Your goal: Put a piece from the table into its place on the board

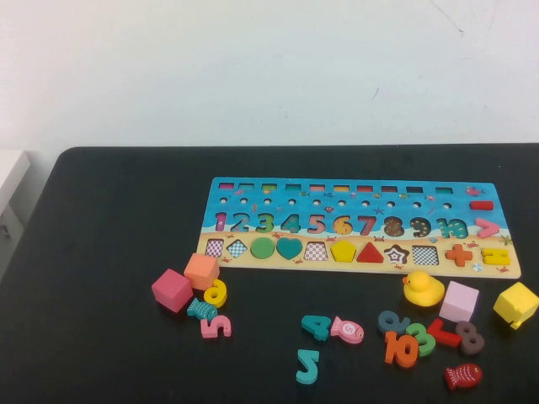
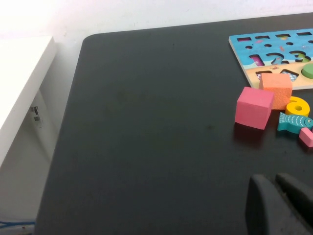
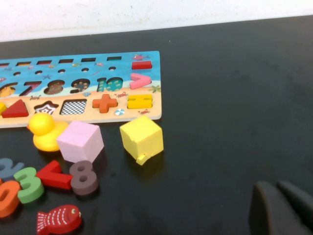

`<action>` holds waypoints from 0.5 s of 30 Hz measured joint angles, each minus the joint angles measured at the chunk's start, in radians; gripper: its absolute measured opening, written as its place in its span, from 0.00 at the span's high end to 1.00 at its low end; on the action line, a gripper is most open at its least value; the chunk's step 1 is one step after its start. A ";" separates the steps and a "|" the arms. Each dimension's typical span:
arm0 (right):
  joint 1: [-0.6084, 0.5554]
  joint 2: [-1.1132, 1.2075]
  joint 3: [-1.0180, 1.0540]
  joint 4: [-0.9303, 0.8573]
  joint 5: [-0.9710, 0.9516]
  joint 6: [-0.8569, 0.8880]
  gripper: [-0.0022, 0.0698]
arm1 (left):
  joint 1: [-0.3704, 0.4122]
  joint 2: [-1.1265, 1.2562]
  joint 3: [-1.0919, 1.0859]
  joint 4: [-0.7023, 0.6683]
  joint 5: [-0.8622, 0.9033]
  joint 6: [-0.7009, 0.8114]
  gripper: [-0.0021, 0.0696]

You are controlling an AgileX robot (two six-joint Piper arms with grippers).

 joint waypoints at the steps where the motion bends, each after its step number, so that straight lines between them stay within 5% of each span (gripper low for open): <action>1: 0.000 0.000 0.000 0.000 0.000 0.000 0.94 | 0.000 0.000 0.000 0.000 0.000 0.000 0.97; 15: 0.000 0.000 0.000 0.000 0.000 0.000 0.94 | 0.000 0.000 0.000 0.000 0.000 0.000 0.97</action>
